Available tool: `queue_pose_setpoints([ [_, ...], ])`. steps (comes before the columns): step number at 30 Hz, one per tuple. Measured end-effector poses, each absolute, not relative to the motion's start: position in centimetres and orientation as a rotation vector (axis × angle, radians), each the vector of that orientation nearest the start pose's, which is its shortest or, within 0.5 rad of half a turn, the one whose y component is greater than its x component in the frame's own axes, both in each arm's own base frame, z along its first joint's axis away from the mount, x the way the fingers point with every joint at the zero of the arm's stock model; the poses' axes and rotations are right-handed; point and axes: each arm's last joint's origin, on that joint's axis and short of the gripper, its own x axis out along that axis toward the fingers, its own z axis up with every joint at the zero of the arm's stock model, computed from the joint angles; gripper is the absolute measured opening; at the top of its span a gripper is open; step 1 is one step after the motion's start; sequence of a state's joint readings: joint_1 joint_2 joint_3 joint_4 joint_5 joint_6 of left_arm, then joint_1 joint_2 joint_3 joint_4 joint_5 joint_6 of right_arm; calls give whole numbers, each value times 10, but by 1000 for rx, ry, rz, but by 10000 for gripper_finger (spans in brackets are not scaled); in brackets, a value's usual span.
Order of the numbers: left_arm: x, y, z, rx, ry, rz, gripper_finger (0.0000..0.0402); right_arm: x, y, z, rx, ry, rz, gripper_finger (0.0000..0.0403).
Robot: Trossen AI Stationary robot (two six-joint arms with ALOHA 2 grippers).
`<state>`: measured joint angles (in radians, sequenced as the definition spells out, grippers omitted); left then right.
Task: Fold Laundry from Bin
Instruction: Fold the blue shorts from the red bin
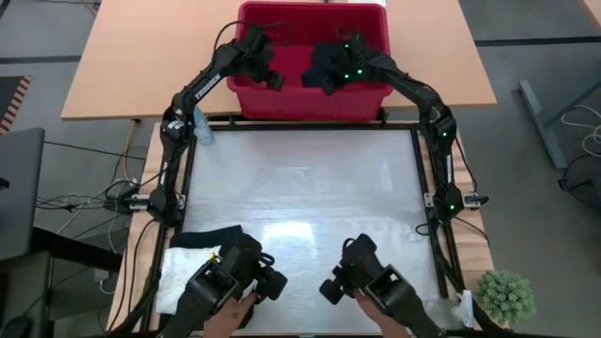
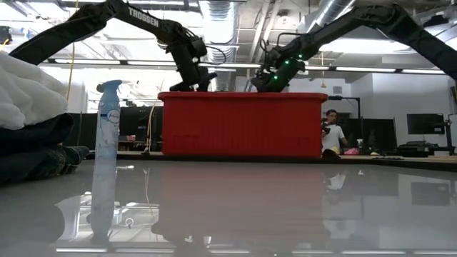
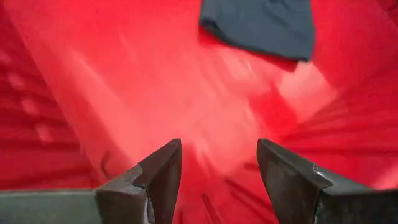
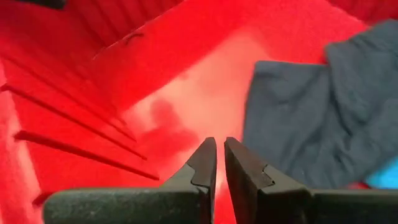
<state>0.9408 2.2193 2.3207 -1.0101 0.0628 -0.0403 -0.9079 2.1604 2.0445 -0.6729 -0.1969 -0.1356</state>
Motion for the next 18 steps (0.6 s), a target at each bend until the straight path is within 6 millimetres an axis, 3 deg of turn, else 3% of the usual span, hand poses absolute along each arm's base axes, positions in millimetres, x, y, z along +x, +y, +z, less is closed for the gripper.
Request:
queue_pose_setpoints([
  [4, 280, 372, 343, -492, 759, 833, 199, 306, -377, 299, 248, 718, -606, 60],
  [8, 278, 359, 363, -460, 711, 825, 199, 302, -383, 328, 183, 661, -652, 61],
  [13, 276, 347, 394, -397, 594, 829, 199, 275, -399, 369, 87, 553, -776, 75],
  [18, 277, 342, 403, -394, 539, 831, 199, 248, -429, 375, 63, 418, -927, 133],
])
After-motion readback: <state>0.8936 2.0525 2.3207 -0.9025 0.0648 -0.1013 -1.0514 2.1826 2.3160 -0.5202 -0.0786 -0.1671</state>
